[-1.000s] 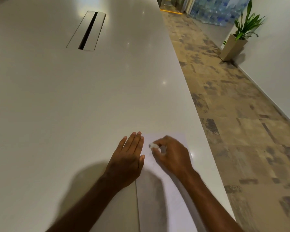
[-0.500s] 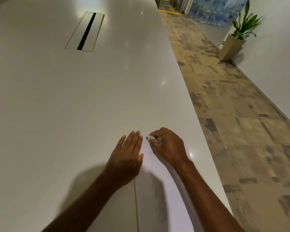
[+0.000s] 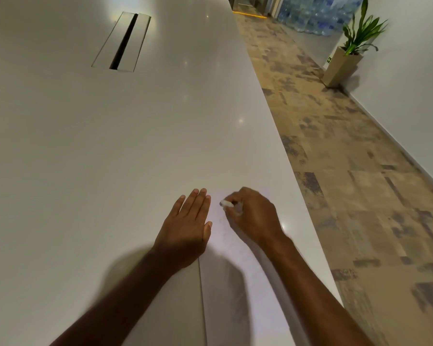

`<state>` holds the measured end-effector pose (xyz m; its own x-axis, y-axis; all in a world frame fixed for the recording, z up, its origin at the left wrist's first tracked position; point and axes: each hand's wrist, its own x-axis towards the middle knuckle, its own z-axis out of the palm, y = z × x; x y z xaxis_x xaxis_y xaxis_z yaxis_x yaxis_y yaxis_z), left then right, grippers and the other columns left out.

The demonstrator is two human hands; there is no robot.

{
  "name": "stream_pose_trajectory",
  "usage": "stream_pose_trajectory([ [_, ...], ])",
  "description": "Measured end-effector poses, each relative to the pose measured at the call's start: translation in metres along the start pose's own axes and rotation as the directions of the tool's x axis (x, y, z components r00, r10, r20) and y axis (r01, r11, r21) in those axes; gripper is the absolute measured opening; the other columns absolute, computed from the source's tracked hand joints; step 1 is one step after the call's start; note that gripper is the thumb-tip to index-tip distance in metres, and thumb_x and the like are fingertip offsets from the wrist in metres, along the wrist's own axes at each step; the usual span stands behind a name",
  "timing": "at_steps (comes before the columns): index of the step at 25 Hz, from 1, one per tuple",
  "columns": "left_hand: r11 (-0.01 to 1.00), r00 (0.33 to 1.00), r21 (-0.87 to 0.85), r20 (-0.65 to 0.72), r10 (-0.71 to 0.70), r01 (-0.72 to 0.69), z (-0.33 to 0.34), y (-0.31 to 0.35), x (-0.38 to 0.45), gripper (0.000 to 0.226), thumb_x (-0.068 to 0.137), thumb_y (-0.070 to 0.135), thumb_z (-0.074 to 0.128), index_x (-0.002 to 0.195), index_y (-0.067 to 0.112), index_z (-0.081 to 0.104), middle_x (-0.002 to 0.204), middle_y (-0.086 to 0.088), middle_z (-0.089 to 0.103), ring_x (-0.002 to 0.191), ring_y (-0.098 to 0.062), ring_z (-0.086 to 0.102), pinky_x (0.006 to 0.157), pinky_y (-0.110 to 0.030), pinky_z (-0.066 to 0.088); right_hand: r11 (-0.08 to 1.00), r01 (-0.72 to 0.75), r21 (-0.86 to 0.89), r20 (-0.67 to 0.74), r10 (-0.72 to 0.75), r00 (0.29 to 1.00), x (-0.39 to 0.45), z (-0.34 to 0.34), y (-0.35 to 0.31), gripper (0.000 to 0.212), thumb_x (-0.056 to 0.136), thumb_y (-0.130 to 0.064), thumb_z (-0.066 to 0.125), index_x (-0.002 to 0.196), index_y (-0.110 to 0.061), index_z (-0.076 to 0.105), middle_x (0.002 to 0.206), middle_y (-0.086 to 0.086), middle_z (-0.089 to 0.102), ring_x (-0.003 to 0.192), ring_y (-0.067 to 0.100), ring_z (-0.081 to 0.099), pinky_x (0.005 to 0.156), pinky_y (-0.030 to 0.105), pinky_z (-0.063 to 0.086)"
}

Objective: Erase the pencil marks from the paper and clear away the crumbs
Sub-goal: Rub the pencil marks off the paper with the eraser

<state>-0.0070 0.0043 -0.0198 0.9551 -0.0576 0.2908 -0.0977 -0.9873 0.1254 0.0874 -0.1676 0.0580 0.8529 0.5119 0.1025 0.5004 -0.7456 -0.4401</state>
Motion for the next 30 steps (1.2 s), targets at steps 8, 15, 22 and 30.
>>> stream_pose_trajectory([
  [8,1.0,1.0,-0.005,0.027,-0.013,0.013,-0.003,0.001,0.001,0.06,0.106,0.033,0.022,0.155,-0.001,0.033,0.163,-0.019,0.029,0.152,-0.033,0.026,0.119,-0.053,0.03,0.999,0.033,-0.034,0.047,-0.031,0.998,0.005,-0.007,0.002,0.021,0.1,-0.047,0.065,0.107,-0.035,0.08,0.105,-0.014,0.075,0.091,0.005,0.063,0.082,0.028,0.055],
  [15,1.0,0.999,0.012,0.038,0.02,-0.021,-0.003,0.001,0.0,0.06,0.109,0.033,0.014,0.154,-0.003,0.033,0.162,-0.021,0.029,0.152,-0.035,0.026,0.119,-0.054,0.031,0.991,0.136,-0.002,0.202,-0.133,0.97,-0.049,-0.011,-0.003,0.02,0.098,-0.05,0.064,0.102,-0.036,0.077,0.104,-0.018,0.071,0.094,0.004,0.059,0.083,0.026,0.054],
  [22,1.0,0.999,-0.012,0.036,0.0,0.0,-0.006,0.002,0.0,0.058,0.107,0.032,0.025,0.154,-0.001,0.033,0.163,-0.019,0.029,0.153,-0.032,0.023,0.121,-0.052,0.029,0.993,0.115,-0.013,0.048,-0.114,0.992,-0.022,0.007,0.004,0.023,0.101,-0.045,0.061,0.102,-0.032,0.079,0.096,-0.013,0.073,0.088,0.007,0.062,0.077,0.028,0.056],
  [30,0.996,0.986,-0.019,0.144,-0.085,0.089,-0.008,0.004,0.001,0.064,0.104,0.04,0.018,0.161,0.011,0.018,0.17,-0.006,0.011,0.157,-0.019,0.005,0.127,-0.043,0.011,0.999,0.037,-0.027,-0.008,-0.037,0.999,0.017,-0.009,0.015,0.023,0.101,-0.047,0.061,0.098,-0.032,0.079,0.097,-0.015,0.074,0.087,0.006,0.064,0.075,0.028,0.052],
])
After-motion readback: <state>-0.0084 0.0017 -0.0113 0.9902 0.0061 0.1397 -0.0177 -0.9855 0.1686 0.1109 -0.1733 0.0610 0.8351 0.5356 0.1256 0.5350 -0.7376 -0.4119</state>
